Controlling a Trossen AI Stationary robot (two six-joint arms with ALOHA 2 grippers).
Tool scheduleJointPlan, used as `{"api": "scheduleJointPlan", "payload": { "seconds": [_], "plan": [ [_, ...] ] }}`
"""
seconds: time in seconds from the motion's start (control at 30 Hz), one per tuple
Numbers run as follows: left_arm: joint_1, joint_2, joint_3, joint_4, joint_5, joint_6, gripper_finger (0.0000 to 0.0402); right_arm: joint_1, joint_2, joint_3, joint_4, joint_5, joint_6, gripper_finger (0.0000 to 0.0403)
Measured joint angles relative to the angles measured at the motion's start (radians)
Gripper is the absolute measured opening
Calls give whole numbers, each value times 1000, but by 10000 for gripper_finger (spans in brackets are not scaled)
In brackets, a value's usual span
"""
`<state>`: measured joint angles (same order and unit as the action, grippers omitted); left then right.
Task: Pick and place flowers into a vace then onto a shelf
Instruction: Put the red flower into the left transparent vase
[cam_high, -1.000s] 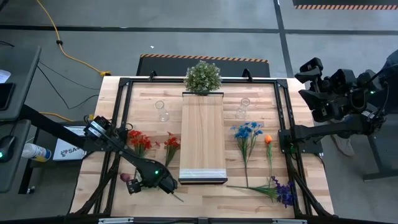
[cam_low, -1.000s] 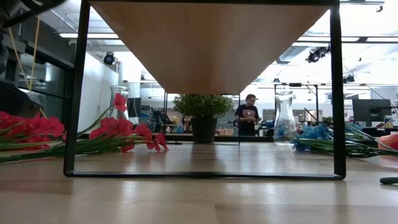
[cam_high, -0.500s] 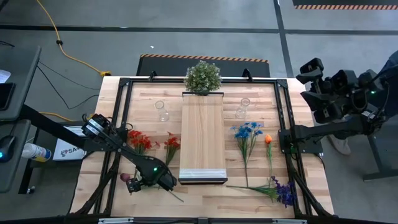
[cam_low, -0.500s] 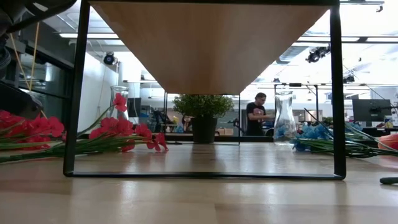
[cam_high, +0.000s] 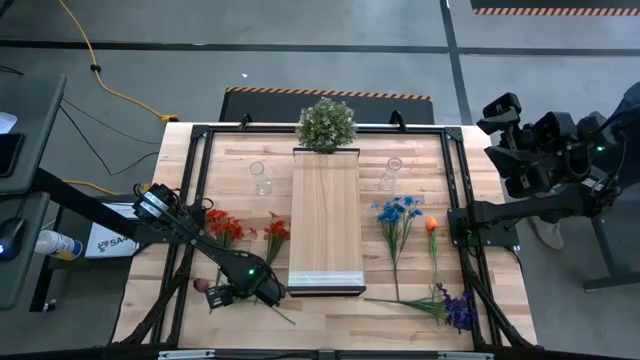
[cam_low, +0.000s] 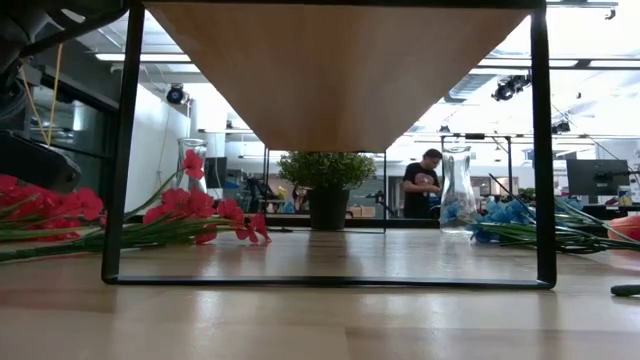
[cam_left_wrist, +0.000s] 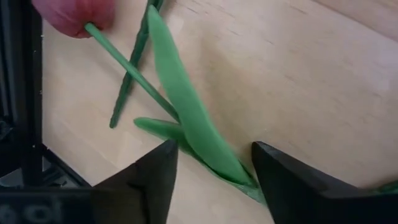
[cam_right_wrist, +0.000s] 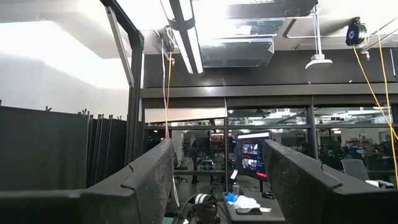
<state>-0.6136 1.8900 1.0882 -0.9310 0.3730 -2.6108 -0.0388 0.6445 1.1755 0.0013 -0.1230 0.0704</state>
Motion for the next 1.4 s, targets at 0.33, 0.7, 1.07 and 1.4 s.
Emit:
{"api": "scheduleJointPlan", "payload": {
  "seconds": [0.33,0.7,1.07,1.4],
  "plan": [
    [0,49,5,22,-13,12,186,0,0,0,4,0,0,236],
    [6,50,5,25,-40,14,133,0,0,0,11,0,0,236],
    [7,59,25,-5,-39,13,27,0,0,0,1,0,0,236],
    [6,63,39,-27,-33,11,43,0,0,0,-5,0,0,236]
  ]
}}
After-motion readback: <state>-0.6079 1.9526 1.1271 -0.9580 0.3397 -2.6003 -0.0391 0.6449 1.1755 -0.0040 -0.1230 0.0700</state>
